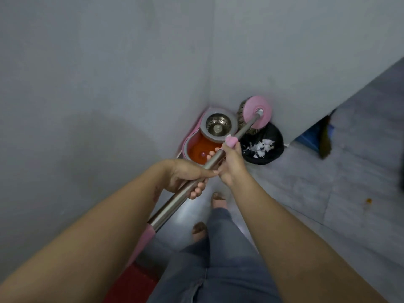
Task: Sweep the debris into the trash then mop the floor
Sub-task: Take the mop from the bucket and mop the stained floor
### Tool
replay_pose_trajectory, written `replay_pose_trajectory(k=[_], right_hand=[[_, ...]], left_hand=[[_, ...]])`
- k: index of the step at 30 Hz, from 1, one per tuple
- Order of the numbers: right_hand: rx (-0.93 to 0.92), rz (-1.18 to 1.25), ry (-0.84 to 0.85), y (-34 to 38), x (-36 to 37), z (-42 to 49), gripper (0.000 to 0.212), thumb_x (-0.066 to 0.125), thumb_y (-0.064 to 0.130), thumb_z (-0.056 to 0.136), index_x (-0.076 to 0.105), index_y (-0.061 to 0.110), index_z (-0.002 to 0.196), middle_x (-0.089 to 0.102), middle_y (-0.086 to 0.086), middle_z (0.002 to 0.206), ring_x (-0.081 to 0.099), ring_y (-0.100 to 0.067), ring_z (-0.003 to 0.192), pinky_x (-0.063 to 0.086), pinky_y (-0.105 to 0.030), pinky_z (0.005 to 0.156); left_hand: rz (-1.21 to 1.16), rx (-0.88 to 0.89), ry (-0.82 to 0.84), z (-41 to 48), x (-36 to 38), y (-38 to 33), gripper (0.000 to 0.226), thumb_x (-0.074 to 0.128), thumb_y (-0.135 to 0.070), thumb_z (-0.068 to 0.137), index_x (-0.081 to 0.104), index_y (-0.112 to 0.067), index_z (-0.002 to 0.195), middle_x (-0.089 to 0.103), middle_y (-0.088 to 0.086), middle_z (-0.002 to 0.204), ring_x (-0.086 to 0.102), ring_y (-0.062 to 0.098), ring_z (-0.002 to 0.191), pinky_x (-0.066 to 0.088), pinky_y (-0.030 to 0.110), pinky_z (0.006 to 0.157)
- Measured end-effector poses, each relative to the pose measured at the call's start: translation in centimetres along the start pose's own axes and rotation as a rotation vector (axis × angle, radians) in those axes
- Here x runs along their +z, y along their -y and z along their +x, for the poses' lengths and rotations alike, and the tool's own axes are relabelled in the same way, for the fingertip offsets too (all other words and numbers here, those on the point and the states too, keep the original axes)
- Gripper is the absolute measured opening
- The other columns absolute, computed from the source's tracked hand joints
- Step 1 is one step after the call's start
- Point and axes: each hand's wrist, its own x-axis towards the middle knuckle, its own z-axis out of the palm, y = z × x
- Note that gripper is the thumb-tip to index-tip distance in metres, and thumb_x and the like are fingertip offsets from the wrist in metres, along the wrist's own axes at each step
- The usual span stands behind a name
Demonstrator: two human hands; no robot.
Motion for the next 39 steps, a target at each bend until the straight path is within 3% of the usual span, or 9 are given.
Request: replay_pose_trajectory(k=[6, 10, 14, 21, 24, 30, 35, 39], right_hand=[[-0.145, 0.116, -0.149, 3.2, -6.5, -3.1, 0.055, 0.049, 0.01, 0.1, 0.033, 0.036, 0.146, 0.055, -0.011, 0.083, 0.063, -0.022, 0.061, 0.057, -0.036, 0.057], [-0.224, 0.178, -0.273, 5.9, -12.0, -5.0, 0.053, 0.052, 0.012, 0.1, 0.033, 0.033, 0.145, 0.058, -0.013, 0.094, 0.065, -0.023, 0.064, 0.056, -0.034, 0.055], [-0.278, 0.222, -0.408, 8.3, -18.2, -6.5, 0.056, 0.053, 0.01, 0.1, 0.03, 0.029, 0.147, 0.058, -0.011, 0.098, 0.065, -0.022, 0.068, 0.056, -0.032, 0.052], [-0.273, 0.362, -0.561, 10.5, -29.7, -6.9, 0.058, 0.056, 0.009, 0.098, 0.031, 0.027, 0.147, 0.06, -0.02, 0.119, 0.066, -0.027, 0.085, 0.061, -0.039, 0.068], [-0.23, 0.436, -0.614, 11.4, -34.6, -6.2, 0.059, 0.058, 0.009, 0.097, 0.031, 0.027, 0.146, 0.059, -0.016, 0.11, 0.067, -0.027, 0.081, 0.06, -0.036, 0.061], [-0.155, 0.596, -0.648, 14.9, -44.9, -3.7, 0.075, 0.058, 0.008, 0.097, 0.018, 0.037, 0.154, 0.056, -0.026, 0.126, 0.067, -0.026, 0.076, 0.059, -0.033, 0.057], [-0.106, 0.76, -0.647, 16.7, -51.8, -0.2, 0.058, 0.054, 0.004, 0.098, 0.031, 0.021, 0.149, 0.057, -0.022, 0.104, 0.066, -0.028, 0.073, 0.058, -0.032, 0.053], [-0.054, 0.774, -0.645, 16.4, -56.0, 3.1, 0.035, 0.052, 0.004, 0.098, 0.043, 0.014, 0.13, 0.057, -0.016, 0.089, 0.064, -0.025, 0.069, 0.053, -0.024, 0.049]], left_hand=[[0.246, -0.02, 0.083, 0.3, 6.4, -3.4, 0.038, 0.062, -0.048, 0.088, 0.051, -0.016, 0.071, 0.051, 0.002, 0.056, 0.052, 0.015, 0.048, 0.049, 0.024, 0.047], [0.472, -0.066, 0.09, 1.4, 12.0, -7.0, 0.035, 0.055, -0.045, 0.093, 0.05, -0.015, 0.077, 0.051, 0.001, 0.055, 0.056, 0.016, 0.049, 0.051, 0.024, 0.05], [0.71, -0.068, 0.038, 3.7, 18.4, -10.0, 0.029, 0.053, -0.037, 0.096, 0.051, -0.009, 0.096, 0.055, 0.006, 0.064, 0.058, 0.017, 0.052, 0.051, 0.026, 0.05], [0.97, -0.131, 0.024, 9.5, 28.3, -13.7, 0.042, 0.048, -0.045, 0.097, 0.053, -0.004, 0.097, 0.058, 0.009, 0.075, 0.062, 0.019, 0.054, 0.055, 0.029, 0.052], [1.066, -0.162, 0.012, 12.9, 32.6, -15.0, 0.048, 0.043, -0.05, 0.097, 0.053, -0.003, 0.096, 0.059, 0.01, 0.076, 0.061, 0.018, 0.056, 0.053, 0.026, 0.051], [1.255, -0.065, -0.022, 21.6, 42.1, -17.7, 0.039, 0.039, -0.039, 0.102, 0.049, -0.003, 0.09, 0.054, 0.011, 0.067, 0.05, 0.018, 0.049, 0.044, 0.025, 0.044], [1.45, -0.046, -0.056, 29.8, 47.3, -19.6, 0.038, 0.038, -0.027, 0.102, 0.046, -0.008, 0.071, 0.055, 0.006, 0.059, 0.049, 0.015, 0.043, 0.045, 0.023, 0.046], [1.433, -0.014, -0.076, 36.2, 49.5, -20.0, 0.032, 0.037, -0.03, 0.102, 0.057, -0.007, 0.09, 0.05, -0.001, 0.059, 0.055, 0.013, 0.049, 0.042, 0.021, 0.043]])
